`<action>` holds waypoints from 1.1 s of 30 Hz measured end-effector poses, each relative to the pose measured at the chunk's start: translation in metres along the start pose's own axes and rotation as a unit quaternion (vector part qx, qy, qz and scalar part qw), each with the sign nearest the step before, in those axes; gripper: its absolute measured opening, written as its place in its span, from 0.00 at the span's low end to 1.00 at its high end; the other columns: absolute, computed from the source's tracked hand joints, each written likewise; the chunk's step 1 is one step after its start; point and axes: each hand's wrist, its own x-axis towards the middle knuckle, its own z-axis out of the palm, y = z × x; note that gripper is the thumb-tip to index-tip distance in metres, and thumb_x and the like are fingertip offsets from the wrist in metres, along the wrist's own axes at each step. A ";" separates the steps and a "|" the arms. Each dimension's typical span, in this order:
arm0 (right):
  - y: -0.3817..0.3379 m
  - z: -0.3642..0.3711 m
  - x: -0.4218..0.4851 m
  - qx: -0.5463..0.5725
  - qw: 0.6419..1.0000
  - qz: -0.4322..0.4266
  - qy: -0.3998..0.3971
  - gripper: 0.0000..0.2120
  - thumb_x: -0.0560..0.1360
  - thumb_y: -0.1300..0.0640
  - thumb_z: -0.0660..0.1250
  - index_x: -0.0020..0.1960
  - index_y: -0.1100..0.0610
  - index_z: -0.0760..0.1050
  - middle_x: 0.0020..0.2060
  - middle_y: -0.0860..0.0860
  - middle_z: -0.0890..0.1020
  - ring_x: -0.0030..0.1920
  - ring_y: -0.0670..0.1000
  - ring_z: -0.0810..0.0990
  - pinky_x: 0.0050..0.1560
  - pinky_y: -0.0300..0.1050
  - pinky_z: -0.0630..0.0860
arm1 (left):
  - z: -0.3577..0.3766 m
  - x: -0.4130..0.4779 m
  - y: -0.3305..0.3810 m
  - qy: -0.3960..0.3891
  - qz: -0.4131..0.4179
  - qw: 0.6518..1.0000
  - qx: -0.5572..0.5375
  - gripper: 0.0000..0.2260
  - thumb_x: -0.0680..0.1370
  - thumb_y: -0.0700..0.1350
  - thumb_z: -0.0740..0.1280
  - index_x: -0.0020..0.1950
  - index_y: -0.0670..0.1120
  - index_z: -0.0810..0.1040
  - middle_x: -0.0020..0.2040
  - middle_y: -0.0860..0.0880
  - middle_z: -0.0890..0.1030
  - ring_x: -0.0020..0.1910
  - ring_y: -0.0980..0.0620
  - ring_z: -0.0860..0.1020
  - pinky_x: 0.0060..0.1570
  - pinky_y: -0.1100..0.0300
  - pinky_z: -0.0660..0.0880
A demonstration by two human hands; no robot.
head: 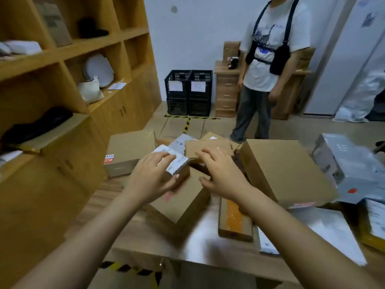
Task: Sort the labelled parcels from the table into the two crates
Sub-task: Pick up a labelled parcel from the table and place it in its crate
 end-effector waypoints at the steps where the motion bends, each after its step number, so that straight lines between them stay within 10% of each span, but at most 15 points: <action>1: -0.005 0.006 0.005 0.003 1.000 -0.001 -0.003 0.33 0.76 0.49 0.68 0.77 0.52 0.59 0.73 0.51 0.65 0.73 0.53 0.61 0.73 0.48 0.56 | 0.000 -0.006 -0.007 -0.001 0.001 1.000 0.004 0.23 0.74 0.58 0.62 0.62 0.44 0.78 0.56 0.46 0.80 0.55 0.46 0.78 0.51 0.54 0.74; 33: -0.247 0.143 0.153 0.012 0.998 0.054 0.035 0.32 0.70 0.54 0.72 0.72 0.58 0.69 0.63 0.56 0.74 0.61 0.58 0.73 0.61 0.49 0.68 | -0.023 -0.108 -0.304 -0.017 0.027 0.997 -0.075 0.23 0.76 0.58 0.61 0.63 0.45 0.76 0.59 0.47 0.78 0.58 0.46 0.77 0.54 0.52 0.74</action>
